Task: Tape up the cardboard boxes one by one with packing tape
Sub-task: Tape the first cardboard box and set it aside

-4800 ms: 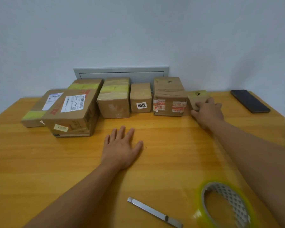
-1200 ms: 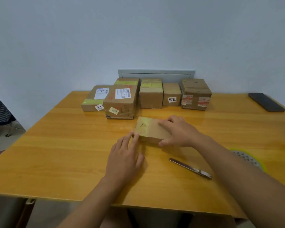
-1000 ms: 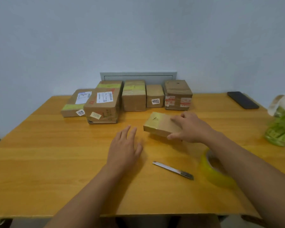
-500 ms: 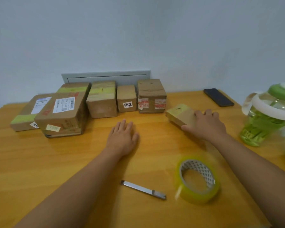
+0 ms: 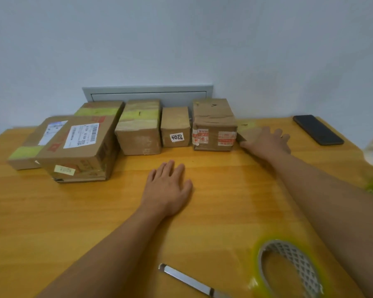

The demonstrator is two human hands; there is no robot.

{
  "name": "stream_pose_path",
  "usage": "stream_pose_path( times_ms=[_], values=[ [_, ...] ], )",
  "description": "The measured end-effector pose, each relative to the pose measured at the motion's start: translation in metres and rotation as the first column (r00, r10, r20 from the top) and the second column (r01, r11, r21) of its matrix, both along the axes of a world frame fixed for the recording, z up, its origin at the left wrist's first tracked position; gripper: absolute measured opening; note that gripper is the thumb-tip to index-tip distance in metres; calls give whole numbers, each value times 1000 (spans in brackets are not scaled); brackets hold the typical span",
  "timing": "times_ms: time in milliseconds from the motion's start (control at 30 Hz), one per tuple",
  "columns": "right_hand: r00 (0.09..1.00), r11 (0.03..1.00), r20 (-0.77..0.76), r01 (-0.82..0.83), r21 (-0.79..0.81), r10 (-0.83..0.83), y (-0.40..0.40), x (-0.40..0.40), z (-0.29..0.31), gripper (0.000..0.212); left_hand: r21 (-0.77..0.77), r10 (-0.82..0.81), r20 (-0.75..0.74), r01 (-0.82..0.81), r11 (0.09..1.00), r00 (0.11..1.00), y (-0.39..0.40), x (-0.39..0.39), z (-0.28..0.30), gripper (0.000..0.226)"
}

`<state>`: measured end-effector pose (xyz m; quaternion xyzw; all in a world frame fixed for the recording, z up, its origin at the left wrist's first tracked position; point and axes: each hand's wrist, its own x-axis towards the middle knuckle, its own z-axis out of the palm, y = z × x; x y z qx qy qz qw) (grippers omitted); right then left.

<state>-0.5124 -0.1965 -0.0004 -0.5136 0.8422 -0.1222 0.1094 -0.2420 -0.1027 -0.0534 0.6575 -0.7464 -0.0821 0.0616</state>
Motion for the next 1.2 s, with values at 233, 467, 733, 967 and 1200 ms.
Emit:
stream_pose_path(
  times_ms=[233, 467, 733, 967, 1200],
  values=[
    [995, 997, 84, -46, -54, 51, 4, -3, -11, 60, 2, -9, -4, 9, 1000, 1000, 0, 0, 0, 64],
    [967, 963, 5, -252, -100, 254, 20, -11, -16, 42, -18, -12, -7, 12, 1000, 1000, 0, 1, -1, 64],
    [941, 935, -212, -304, -183, 264, 59, 10, 14, 47, -120, -13, -62, 5, 993, 998, 7, 0, 5, 60],
    [795, 789, -295, -590, -171, 530, 125, 90, 36, 44, -331, -144, -290, 42, 943, 946, 35, 12, 14, 36],
    [632, 637, -207, -769, -48, 747, 155, 198, 22, 44, -607, -203, -310, -29, 794, 929, 88, 98, 16, 32]
  ],
)
